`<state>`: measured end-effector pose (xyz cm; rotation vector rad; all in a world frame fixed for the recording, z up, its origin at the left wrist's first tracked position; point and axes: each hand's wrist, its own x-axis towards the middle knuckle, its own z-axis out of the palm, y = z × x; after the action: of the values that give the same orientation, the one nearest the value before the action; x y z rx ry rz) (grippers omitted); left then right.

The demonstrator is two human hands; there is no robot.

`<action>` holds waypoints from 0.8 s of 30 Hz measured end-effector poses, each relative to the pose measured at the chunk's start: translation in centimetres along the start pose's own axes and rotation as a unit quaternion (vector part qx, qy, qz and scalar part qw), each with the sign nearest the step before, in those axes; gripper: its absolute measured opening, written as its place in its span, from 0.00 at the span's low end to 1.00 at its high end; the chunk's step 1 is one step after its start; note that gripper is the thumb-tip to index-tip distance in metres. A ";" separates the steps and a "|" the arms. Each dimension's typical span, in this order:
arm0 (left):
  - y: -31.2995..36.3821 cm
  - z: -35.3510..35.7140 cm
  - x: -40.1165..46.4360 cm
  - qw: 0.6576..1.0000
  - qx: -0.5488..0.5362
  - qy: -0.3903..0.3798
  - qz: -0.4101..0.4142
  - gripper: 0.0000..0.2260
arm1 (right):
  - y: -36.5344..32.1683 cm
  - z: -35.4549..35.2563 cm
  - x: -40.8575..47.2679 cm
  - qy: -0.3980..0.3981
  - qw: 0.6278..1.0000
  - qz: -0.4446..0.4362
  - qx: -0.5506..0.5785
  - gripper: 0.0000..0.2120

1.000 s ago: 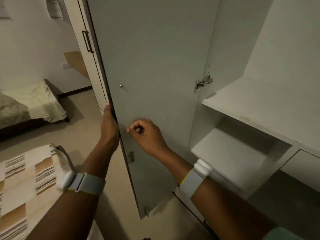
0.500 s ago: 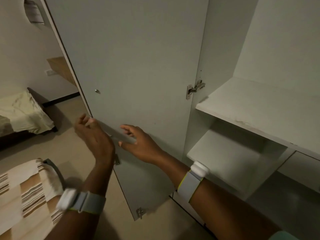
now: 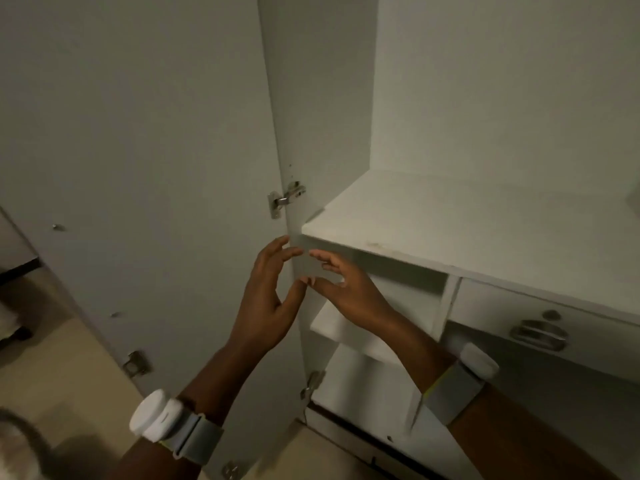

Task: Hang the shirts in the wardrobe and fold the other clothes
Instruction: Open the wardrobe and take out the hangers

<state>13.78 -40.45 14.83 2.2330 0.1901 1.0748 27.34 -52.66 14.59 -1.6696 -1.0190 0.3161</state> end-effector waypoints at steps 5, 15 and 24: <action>2.3 5.2 5.1 0.997 -0.042 -0.047 0.054 0.18 | 0.5 -9.7 -1.9 0.083 0.996 0.003 -0.044 0.18; 3.3 19.4 14.7 0.950 -0.027 -0.306 0.059 0.25 | 4.9 -24.9 -7.0 0.179 0.941 0.152 -0.243 0.28; -0.9 27.6 15.5 0.843 0.173 -0.496 0.116 0.54 | 9.6 -24.5 -8.4 0.054 0.859 0.314 -0.400 0.67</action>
<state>44.58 -47.27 11.76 2.8886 -0.3722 -0.1527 42.95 -75.39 12.57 -2.7470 -0.4891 0.2179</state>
